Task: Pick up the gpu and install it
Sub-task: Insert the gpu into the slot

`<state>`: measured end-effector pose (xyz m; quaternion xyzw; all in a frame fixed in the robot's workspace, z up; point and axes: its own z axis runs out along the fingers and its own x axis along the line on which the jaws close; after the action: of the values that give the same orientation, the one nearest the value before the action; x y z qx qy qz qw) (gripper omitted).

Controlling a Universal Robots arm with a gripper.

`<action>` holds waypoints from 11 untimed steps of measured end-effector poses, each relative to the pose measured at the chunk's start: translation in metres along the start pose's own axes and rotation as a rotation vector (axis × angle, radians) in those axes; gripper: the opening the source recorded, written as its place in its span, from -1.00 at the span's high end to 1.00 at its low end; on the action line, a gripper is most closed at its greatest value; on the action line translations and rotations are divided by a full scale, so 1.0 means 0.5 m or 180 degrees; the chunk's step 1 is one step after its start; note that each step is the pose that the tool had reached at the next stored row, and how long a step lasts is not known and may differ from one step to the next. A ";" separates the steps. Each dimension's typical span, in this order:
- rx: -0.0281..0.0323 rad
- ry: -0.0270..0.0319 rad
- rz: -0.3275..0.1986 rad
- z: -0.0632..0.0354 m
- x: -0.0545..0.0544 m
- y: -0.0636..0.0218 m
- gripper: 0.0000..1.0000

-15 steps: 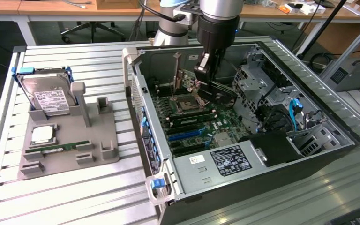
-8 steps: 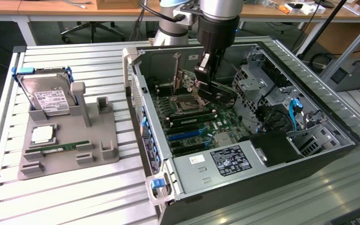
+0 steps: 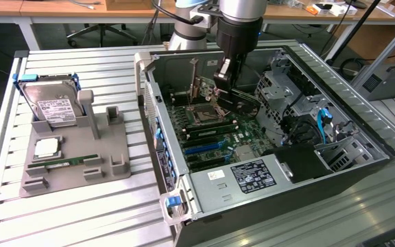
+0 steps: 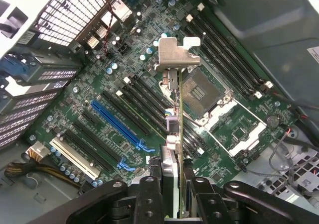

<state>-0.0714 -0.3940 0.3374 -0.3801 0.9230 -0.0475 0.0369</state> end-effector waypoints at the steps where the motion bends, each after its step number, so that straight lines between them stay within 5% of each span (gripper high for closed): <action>1: 0.0000 0.0000 -0.0005 0.000 0.000 0.000 0.47; 11: -0.0001 -0.0006 -0.0065 0.000 0.000 0.000 0.47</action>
<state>-0.0714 -0.3940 0.3374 -0.3896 0.9190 -0.0475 0.0373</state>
